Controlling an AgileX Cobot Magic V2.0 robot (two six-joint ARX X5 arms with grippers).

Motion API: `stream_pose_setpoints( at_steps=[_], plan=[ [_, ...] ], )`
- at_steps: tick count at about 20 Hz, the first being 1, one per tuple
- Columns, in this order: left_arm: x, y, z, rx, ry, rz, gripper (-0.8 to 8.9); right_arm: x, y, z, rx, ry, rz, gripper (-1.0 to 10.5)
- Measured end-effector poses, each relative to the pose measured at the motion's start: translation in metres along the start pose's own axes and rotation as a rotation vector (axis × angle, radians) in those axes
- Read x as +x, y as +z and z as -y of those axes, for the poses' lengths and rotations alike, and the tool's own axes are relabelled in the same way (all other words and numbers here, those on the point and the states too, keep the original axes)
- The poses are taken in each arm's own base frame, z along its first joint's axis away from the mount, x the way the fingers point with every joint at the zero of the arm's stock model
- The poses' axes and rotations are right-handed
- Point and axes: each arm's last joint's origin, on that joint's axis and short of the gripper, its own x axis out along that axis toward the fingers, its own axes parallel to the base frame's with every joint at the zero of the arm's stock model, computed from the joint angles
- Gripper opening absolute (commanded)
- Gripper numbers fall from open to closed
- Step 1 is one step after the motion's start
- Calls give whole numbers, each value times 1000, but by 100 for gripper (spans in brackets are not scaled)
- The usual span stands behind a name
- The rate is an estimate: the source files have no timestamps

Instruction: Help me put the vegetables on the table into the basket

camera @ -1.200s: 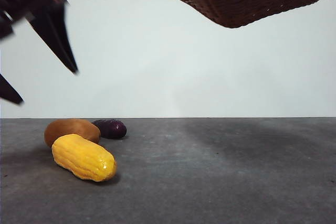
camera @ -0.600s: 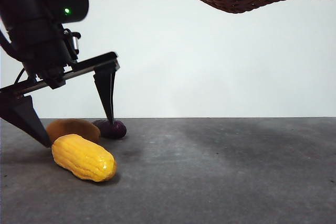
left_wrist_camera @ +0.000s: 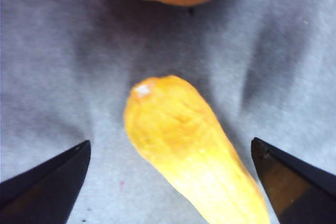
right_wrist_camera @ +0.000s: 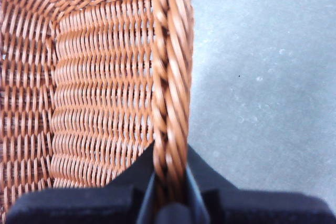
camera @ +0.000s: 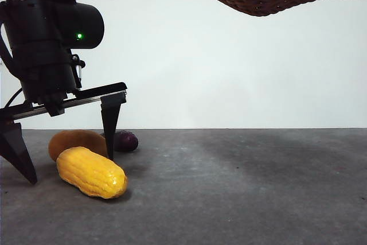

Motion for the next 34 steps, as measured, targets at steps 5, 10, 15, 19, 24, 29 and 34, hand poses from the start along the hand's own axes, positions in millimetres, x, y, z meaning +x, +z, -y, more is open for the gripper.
stream_pose_setpoints(
  at_steps=[5, 10, 15, 19, 24, 29, 34],
  plan=[
    [0, -1, 2, -5, 2, 3, 233, 0, 0, 0, -3, 2, 0, -12],
    [1, -3, 9, 20, -28, 29, 19, 0, -1, -1, -6, 43, -2, -12],
    [2, -7, 16, 73, -43, 37, -8, 0, -2, -1, -2, 35, -21, -12],
    [-9, -7, 16, 222, -43, 82, -8, 0, -7, 0, 9, -33, -73, -12],
    [-70, -17, 16, 384, -161, 278, -8, 16, -22, 8, 45, -66, -131, -12],
    [-134, -47, 2, 500, -248, 437, -8, 62, -64, 21, 149, -65, -229, -12],
    [-170, -92, -16, 581, -397, 548, -8, 102, -113, 28, 276, 9, -268, -12]
  ],
)
